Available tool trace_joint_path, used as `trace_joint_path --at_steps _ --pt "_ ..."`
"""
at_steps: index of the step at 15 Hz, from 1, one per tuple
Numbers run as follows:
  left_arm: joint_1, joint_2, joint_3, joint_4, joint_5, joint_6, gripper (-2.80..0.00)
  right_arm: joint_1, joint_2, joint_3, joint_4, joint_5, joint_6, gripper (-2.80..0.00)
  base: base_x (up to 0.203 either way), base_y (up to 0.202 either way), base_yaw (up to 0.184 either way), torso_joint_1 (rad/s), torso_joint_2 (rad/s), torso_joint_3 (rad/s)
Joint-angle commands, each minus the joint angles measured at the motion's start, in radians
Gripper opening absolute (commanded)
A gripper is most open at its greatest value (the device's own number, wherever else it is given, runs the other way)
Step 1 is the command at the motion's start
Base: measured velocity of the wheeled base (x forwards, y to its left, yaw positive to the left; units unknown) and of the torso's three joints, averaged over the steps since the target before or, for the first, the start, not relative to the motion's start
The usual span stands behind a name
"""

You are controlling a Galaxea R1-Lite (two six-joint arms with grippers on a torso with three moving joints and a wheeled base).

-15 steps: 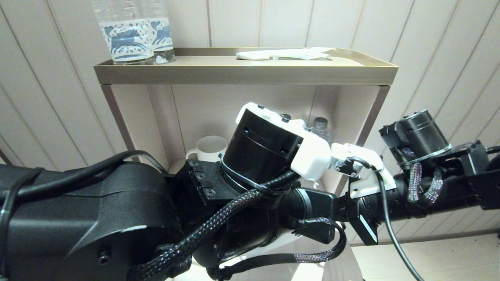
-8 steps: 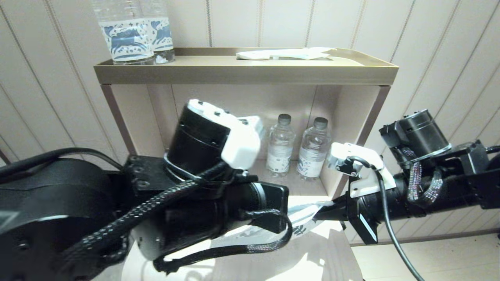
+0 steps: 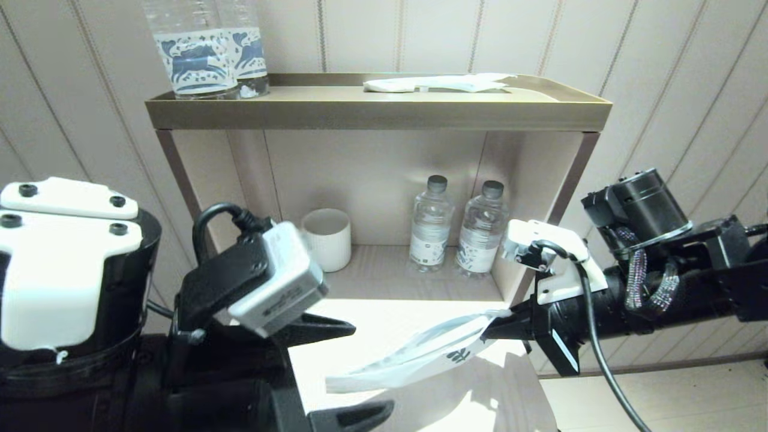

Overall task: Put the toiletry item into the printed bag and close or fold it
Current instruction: Hand it to the other hand

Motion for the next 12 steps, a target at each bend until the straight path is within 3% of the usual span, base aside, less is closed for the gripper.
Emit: trace_joint_path --at_steps 1,2,3,8,12 --pt "0.043 -0.013 0.045 0.022 -0.116 0.207 0.0 0.0 0.004 0.002 0.001 0.003 -0.002 -2.8 0.0 0.0 0.0 0.0 0.0 0.0" --pt "0.063 0.005 0.046 0.057 -0.158 0.287 0.0 0.0 0.005 0.002 0.001 0.003 -0.003 -2.8 0.0 0.0 0.0 0.0 0.0 0.0" --pt "0.068 0.021 0.048 0.07 -0.172 0.308 0.0 0.0 0.007 0.002 0.001 0.003 -0.004 -2.8 0.0 0.0 0.0 0.0 0.0 0.0" --pt "0.145 0.132 0.041 0.018 -0.245 0.372 0.0 0.003 0.008 0.006 0.003 0.003 -0.004 -2.8 0.0 0.0 0.0 0.0 0.0 0.0" --pt "0.23 0.231 0.016 -0.079 -0.282 0.377 0.0 0.004 0.023 0.005 0.001 0.004 -0.003 -2.8 0.0 0.0 0.0 0.0 0.0 0.0"
